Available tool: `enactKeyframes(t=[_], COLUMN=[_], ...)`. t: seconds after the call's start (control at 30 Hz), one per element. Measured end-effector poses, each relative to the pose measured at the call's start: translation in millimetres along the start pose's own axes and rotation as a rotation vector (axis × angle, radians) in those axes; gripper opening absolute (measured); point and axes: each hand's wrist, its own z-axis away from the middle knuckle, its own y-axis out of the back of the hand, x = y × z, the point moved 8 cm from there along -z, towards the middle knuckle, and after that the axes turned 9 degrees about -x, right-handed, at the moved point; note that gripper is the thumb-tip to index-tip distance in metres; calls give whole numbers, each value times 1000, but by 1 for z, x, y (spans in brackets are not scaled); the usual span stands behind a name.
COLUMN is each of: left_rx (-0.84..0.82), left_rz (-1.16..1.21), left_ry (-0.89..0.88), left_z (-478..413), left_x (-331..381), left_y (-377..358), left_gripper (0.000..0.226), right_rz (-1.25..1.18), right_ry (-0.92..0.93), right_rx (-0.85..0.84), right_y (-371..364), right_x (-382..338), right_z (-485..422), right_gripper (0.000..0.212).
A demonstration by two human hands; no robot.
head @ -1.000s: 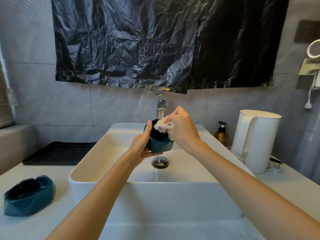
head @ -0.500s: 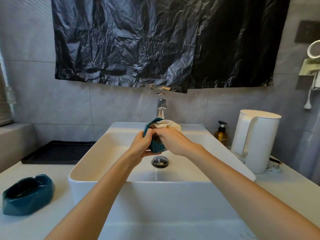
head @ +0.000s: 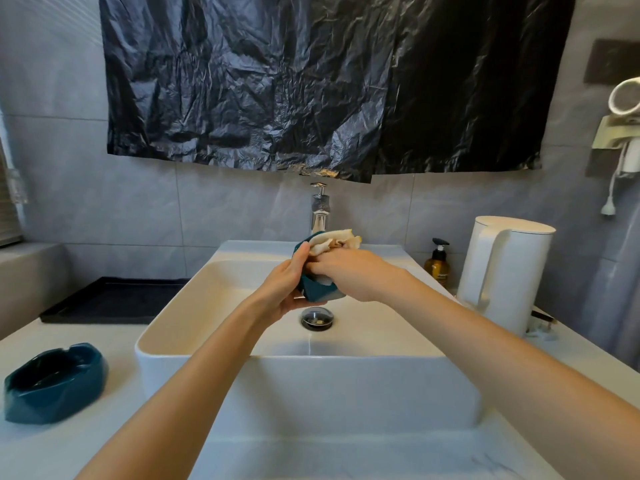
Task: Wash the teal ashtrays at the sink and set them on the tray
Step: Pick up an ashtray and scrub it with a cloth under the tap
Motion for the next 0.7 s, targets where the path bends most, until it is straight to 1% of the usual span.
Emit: enactKeyframes(t=[0.07,0.1,0.17,0.23,0.3,0.33,0.37,0.47,0.53,0.63,0.7], left_rx=[25,46,83,109,133,146,159,173,163,135,128], left_rz=[8,9,14,14,12,10,3,-35,-35,-68,-82], left_ry=[-16,-21,-40,-64,-91,-102,-112,-125,-121,-117,-115], left_z=[-1,-1,-2,-2,-2,-2,-1,0,3,12,25], left_x=[0,-1,-1,1,2,3,5,7,7,11,16], left_y=[1,2,3,5,7,8,9,11,10,9,8], left_gripper=[38,38,39,42,41,39,37,41,43,41,38], right_rz=[89,113,180,305,471,514,501,367,220,-166,-497], right_ry=[-100,-162,-263,-338,-366,-374,-377,-322,-262,-208,-144], right_rx=[29,40,69,61,18,-1,-18,-58,-70,-49,36], right_y=[4,5,7,7,7,7,8,10,8,3,3], right_x=[0,0,1,0,-3,-3,-3,-4,-3,-1,-7], right_z=[2,4,6,8,9,11,13,20,23,31,41], right_gripper=[59,60,51,42,36,34,32,27,28,33,25])
